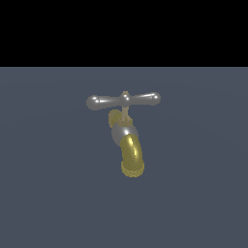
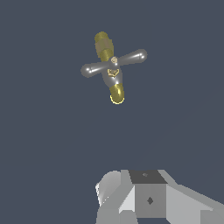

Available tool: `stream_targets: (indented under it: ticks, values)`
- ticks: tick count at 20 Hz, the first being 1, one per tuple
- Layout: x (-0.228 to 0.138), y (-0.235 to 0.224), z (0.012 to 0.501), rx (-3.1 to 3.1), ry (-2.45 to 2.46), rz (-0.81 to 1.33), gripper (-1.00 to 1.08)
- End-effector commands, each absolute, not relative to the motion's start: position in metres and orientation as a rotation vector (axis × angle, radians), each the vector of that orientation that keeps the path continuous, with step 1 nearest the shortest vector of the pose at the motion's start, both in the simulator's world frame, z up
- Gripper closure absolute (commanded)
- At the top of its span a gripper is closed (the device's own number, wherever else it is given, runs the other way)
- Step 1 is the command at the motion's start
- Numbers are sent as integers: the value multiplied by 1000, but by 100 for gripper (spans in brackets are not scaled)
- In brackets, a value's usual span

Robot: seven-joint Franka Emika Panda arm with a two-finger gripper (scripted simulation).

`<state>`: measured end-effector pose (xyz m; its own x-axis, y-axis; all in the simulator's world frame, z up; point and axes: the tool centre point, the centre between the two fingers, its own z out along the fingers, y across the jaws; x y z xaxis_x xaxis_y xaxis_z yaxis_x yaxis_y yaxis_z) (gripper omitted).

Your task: Turn on the faucet by rotating a designated handle.

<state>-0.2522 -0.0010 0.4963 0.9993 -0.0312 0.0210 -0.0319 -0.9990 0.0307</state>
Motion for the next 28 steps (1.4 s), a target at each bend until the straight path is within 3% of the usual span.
stream_targets:
  ticks: [1,14,28]
  values:
    - [-252,-1,496,3110,-49,32,108]
    - [-250,-14,480,3110,107,30,108]
    - [-237,-51,431,3062,576,25,108]
